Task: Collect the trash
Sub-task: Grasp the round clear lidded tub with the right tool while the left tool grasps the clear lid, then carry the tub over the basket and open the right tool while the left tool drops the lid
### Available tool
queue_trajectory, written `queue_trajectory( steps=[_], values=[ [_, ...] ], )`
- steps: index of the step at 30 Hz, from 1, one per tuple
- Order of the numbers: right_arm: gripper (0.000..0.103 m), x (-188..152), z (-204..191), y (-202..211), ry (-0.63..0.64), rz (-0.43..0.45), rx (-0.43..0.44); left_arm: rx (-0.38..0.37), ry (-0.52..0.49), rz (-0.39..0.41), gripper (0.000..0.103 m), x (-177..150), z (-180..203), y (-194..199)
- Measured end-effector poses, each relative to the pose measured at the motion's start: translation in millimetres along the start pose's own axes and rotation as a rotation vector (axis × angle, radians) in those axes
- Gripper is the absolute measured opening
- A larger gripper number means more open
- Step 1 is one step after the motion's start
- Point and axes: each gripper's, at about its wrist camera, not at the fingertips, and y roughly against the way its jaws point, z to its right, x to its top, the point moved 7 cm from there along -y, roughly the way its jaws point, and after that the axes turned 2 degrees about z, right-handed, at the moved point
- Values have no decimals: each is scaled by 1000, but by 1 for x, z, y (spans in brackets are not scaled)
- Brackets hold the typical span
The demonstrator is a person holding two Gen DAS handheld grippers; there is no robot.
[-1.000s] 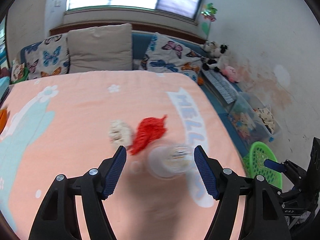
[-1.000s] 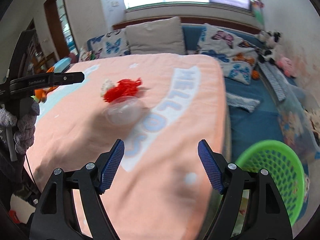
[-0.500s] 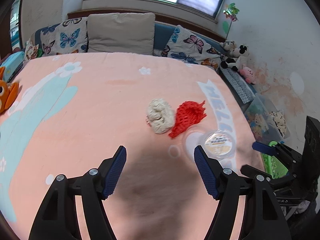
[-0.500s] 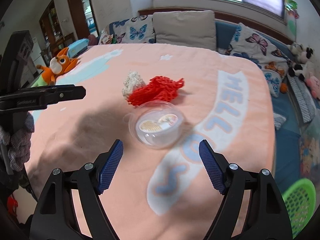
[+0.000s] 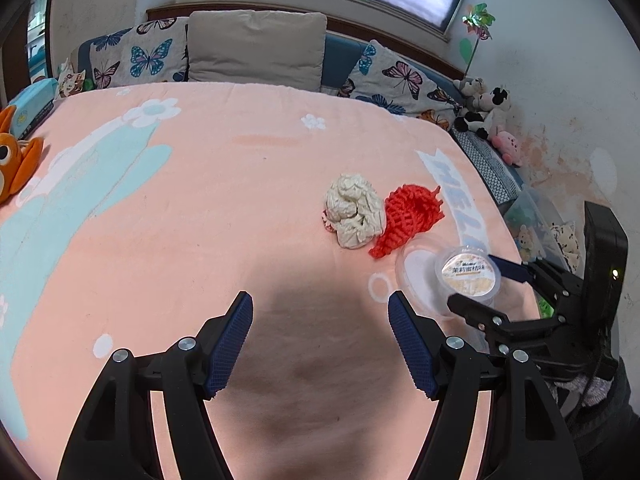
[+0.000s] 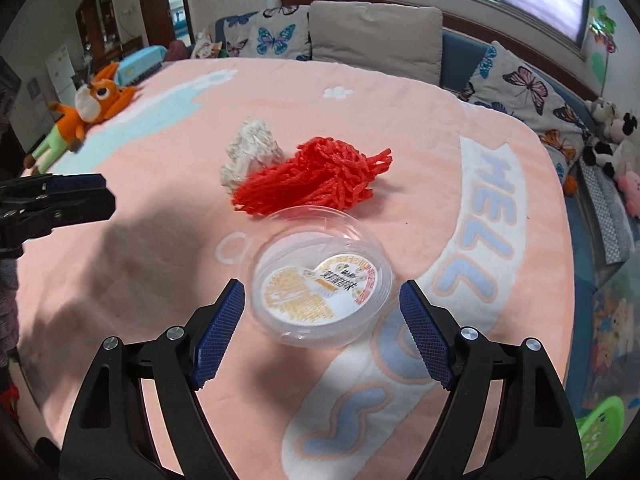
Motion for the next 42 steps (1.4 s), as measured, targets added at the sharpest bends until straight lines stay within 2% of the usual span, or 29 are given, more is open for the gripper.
queue_trajectory(
  steps=[4, 14, 18, 23, 30, 39, 42],
  values=[
    [64, 0, 1, 2, -17, 9, 13, -12, -10, -11, 67, -4, 6, -6],
    [64, -3, 9, 45, -62, 82, 47, -40, -43, -26, 67, -4, 31, -20],
    [64, -10, 15, 68, -70, 113, 36, -56, -61, -38, 63, -6, 46, -29],
    [64, -23, 26, 94, -93, 141, 13, -70, -82, -56, 55, -6, 64, -44],
    [64, -44, 50, 121, -157, 169, -26, -74, -82, -92, 39, -4, 79, -74],
    [64, -84, 93, 144, -262, 166, -105, -59, -41, -109, 23, -1, 71, -96],
    [64, -95, 107, 153, -297, 170, -131, -67, -43, -112, 9, -1, 72, -97]
  ],
)
